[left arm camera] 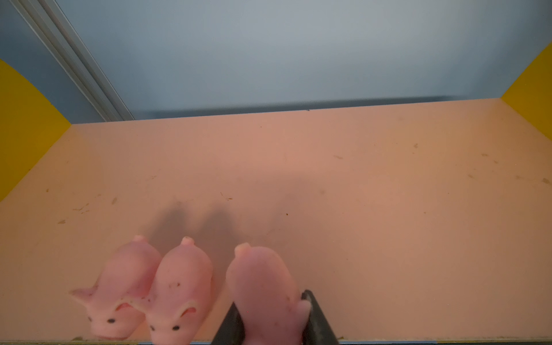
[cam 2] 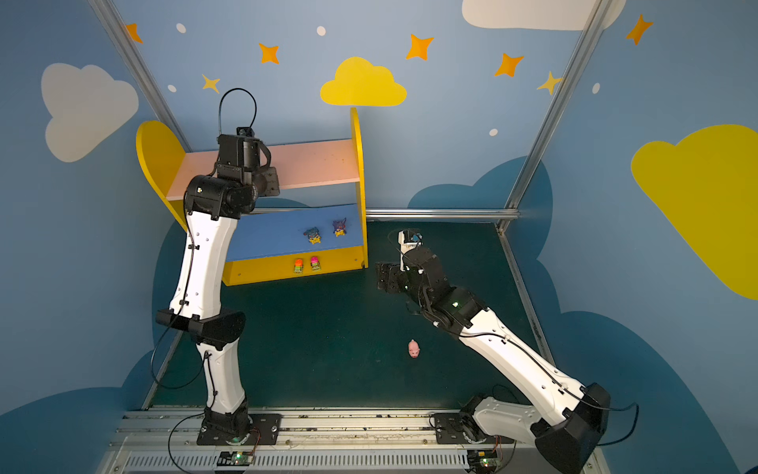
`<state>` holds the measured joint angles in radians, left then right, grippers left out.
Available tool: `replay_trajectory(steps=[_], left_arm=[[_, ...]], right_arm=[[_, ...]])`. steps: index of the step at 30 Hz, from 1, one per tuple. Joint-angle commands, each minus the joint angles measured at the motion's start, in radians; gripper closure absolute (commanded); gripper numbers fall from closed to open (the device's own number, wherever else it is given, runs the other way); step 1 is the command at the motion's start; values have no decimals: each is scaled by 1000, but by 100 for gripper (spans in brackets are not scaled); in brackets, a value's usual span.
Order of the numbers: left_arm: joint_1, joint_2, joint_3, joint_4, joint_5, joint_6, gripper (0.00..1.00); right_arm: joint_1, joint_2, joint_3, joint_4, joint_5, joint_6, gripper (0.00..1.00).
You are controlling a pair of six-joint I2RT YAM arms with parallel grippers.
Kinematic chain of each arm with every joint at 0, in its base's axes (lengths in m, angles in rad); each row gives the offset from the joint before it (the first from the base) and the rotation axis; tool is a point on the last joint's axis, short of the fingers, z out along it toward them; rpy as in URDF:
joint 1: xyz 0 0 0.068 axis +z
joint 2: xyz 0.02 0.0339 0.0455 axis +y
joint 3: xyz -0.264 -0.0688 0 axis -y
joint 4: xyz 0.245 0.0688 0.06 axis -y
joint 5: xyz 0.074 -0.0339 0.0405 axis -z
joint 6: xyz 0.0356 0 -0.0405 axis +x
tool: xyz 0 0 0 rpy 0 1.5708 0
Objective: Organize plastic toys on shelves
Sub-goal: Place the plastic toy on the shelf.
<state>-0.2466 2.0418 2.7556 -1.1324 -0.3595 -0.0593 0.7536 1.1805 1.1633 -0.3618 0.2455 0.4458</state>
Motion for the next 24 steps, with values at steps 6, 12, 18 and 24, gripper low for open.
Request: replay_trajectory(steps=[6, 12, 18, 24], left_arm=[[9, 35, 18, 10, -6, 23, 67], [9, 31, 17, 12, -4, 25, 57], [9, 27, 17, 14, 8, 24, 51], [9, 17, 18, 16, 5, 24, 48]], right_arm=[[-18, 17, 32, 26, -18, 10, 16], [-25, 22, 33, 32, -29, 11, 16], [-25, 30, 39, 34, -38, 14, 16], [-27, 34, 48, 30, -41, 14, 16]])
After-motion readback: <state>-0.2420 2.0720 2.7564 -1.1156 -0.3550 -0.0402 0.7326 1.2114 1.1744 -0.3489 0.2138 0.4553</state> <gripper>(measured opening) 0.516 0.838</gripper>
